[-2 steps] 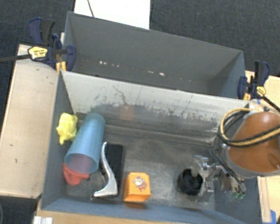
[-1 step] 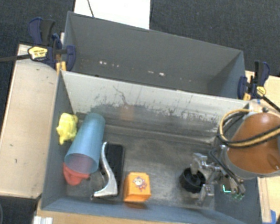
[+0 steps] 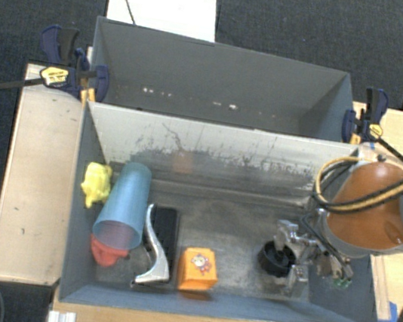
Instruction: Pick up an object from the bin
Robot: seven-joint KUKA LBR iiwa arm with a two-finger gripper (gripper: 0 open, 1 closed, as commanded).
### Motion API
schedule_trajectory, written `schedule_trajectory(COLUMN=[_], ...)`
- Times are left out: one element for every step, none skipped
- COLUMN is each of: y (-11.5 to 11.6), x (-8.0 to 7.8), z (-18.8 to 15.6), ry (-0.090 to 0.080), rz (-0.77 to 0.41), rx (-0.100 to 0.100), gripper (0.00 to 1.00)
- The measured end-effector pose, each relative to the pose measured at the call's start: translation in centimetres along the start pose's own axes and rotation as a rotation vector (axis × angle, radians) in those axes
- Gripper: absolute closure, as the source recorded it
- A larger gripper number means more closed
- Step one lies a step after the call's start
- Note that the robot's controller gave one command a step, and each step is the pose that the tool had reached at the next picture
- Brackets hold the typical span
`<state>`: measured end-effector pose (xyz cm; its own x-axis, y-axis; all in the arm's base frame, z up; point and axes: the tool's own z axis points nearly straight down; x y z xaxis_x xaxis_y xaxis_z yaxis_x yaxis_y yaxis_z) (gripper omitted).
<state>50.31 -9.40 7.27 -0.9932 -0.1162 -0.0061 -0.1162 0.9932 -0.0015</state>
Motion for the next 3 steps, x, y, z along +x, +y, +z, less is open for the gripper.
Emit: schedule_trajectory(y=[-0.2,-0.8,-2.5], x=[-0.1,-0.2,0.0], z=[0.1,0.1,0.2], ry=[-0.003,-0.003,-0.004], rz=[-0.085,-0.130,0.104], rx=[0.001,-0.001,0.000], gripper=[0.00,0.00,0.00])
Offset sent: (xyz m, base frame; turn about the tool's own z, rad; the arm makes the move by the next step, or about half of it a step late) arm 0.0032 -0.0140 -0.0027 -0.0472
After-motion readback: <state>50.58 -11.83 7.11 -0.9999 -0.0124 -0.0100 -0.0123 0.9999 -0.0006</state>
